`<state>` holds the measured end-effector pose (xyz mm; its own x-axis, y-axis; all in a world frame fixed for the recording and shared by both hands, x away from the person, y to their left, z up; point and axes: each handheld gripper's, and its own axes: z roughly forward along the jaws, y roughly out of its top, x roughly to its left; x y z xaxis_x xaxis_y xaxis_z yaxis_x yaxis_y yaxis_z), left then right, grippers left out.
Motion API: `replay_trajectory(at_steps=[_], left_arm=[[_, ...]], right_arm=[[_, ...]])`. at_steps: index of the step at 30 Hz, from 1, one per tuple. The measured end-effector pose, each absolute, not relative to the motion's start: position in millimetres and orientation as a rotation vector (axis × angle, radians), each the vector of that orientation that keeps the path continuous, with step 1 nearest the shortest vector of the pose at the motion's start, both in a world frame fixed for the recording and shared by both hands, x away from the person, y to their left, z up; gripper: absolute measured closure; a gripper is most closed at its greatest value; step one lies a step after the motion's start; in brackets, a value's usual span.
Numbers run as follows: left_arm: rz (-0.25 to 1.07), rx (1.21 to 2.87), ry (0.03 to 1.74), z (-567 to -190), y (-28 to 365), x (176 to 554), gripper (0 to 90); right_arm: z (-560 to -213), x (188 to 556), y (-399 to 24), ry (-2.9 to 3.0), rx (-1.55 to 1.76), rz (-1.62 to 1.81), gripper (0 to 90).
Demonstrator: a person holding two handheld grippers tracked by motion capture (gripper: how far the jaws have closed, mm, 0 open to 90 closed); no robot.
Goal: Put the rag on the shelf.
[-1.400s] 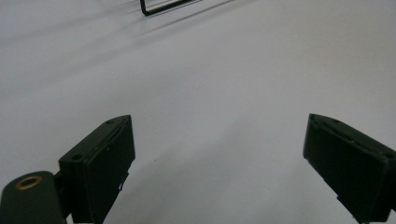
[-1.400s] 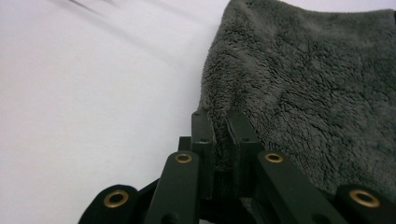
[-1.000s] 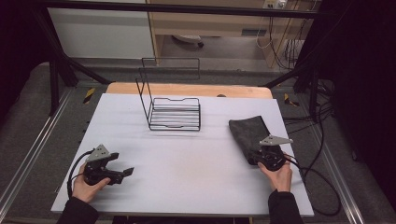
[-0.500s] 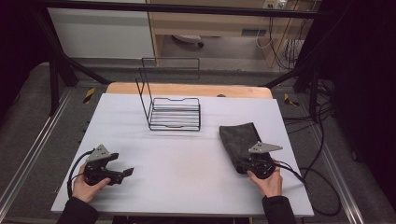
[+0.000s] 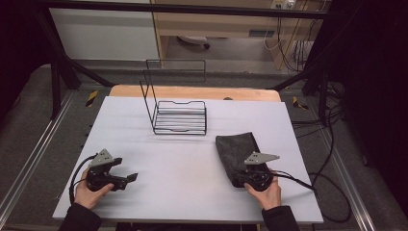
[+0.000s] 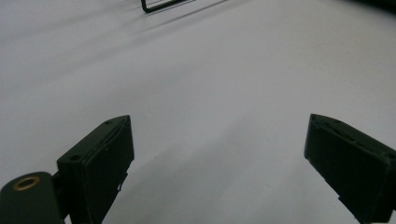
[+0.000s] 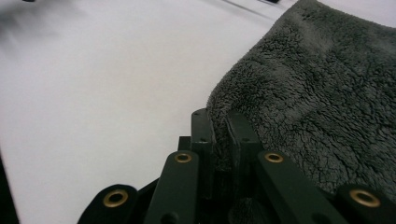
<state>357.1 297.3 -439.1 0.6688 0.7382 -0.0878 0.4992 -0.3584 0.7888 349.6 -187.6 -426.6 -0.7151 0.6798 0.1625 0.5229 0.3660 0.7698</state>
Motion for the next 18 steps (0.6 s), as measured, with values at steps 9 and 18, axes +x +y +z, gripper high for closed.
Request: replay_trajectory(at_steps=[9,18], left_arm=[[0.357,2.034,0.960,-439.4,296.7,357.2,8.5],[0.358,2.038,0.959,-439.3,297.3,357.3,8.4]], right_arm=[[-429.1,345.6,-160.8,2.463,1.075,1.341,83.6],[-433.0,345.7,-128.9,2.489,1.037,1.369,83.6]])
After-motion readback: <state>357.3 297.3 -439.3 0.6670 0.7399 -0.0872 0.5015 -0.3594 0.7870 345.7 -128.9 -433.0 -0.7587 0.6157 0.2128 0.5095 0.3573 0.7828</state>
